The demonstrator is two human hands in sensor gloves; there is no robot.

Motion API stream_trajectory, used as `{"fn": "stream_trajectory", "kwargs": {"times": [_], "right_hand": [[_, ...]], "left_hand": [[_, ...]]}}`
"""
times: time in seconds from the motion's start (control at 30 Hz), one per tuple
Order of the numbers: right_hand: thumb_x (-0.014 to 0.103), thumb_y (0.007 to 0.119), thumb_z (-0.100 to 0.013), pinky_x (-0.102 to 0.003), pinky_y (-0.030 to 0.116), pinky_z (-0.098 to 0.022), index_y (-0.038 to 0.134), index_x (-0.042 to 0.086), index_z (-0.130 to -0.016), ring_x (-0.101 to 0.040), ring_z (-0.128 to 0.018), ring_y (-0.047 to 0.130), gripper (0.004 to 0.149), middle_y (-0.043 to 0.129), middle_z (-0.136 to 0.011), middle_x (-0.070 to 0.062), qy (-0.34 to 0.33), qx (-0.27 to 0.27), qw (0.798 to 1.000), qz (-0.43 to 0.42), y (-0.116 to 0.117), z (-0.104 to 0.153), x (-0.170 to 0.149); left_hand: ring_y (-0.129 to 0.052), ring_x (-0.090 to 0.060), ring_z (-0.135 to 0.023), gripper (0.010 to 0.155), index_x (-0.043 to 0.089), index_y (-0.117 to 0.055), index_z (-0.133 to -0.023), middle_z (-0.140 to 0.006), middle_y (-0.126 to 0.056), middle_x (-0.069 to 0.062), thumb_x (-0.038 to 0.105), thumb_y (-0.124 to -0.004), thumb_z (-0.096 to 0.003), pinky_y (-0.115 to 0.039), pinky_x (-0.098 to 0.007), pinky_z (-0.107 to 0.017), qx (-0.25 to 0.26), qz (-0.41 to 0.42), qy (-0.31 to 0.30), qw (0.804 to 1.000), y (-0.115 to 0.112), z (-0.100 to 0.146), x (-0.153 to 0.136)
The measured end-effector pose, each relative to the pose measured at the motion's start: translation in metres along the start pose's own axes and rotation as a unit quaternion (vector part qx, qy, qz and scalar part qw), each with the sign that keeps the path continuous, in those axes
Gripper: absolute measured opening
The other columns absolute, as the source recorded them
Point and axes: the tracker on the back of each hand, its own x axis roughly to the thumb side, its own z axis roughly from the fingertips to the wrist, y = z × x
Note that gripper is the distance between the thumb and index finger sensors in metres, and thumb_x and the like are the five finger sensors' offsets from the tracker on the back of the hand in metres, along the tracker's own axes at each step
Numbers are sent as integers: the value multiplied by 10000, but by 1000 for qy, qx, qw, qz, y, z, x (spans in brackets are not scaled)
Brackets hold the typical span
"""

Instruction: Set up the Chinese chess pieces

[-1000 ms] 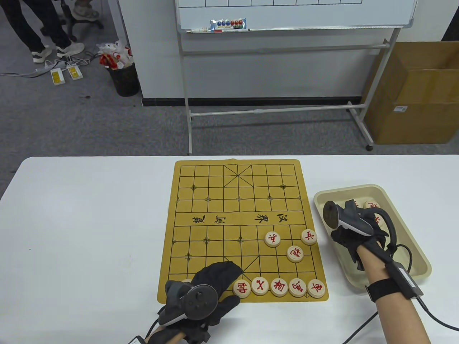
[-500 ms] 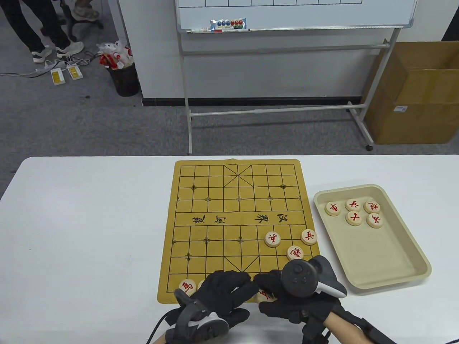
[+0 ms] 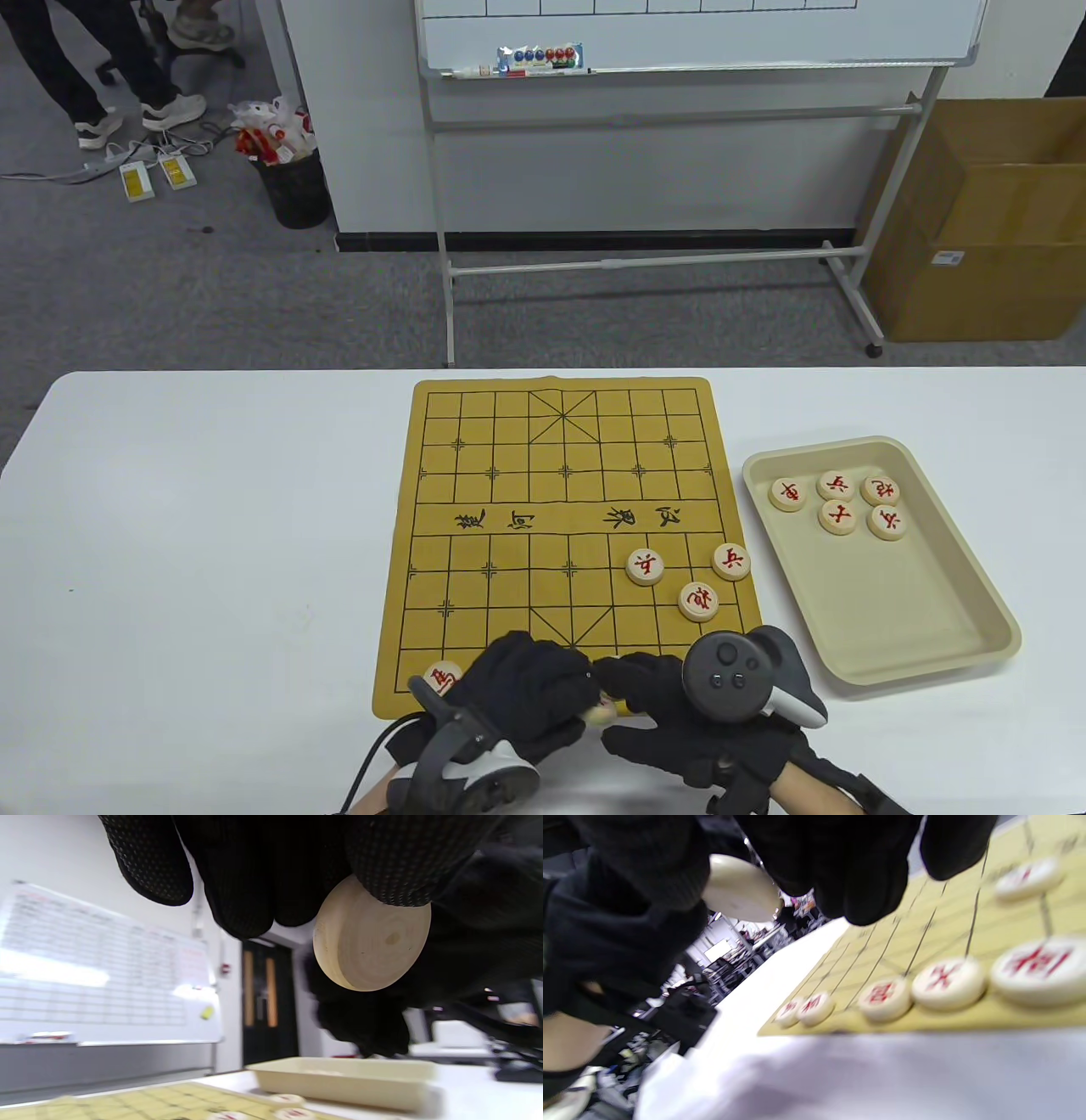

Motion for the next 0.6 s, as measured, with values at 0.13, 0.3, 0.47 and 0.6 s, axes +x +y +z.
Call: {"fn": "stream_trajectory", "kwargs": {"times": [0.13,0.3,0.47,0.6], "right_hand": [[531,760,-463,-653,572,-712,620,89,-1092,-395,-873,834,782,722,-1068,-223,3,-54,995,80,-8,10,3],[515,757,-469,-661,556,-715,626,94,-1090,-409,-884,826,762,715,-1076,-224,6,-23,996,91,0,9,-1],[514,755,-468,-657,560,-716,635,95,-1086,-402,-883,835,756,724,-1072,-224,3,-27,994,106,1,10,1],[513,754,-469,-657,562,-716,634,101,-1086,-408,-881,833,751,726,-1071,-224,1,-27,994,106,1,11,1]], "left_hand": [[-1037,-146,-739,502,375,-791,-823,-856,-949,73,488,-843,-336,-832,-468,-656,-29,-57,101,993,10,-13,-56],[-1034,-138,-751,502,358,-790,-807,-854,-945,82,485,-856,-325,-831,-468,-661,-161,-166,179,956,-29,-24,-123],[-1047,-140,-751,500,351,-796,-796,-852,-955,82,481,-863,-317,-847,-455,-648,-229,-215,199,928,-74,-28,-151],[-1033,-129,-776,498,352,-779,-795,-866,-939,97,476,-856,-319,-842,-449,-661,-264,-265,202,905,-101,-31,-162]]}}
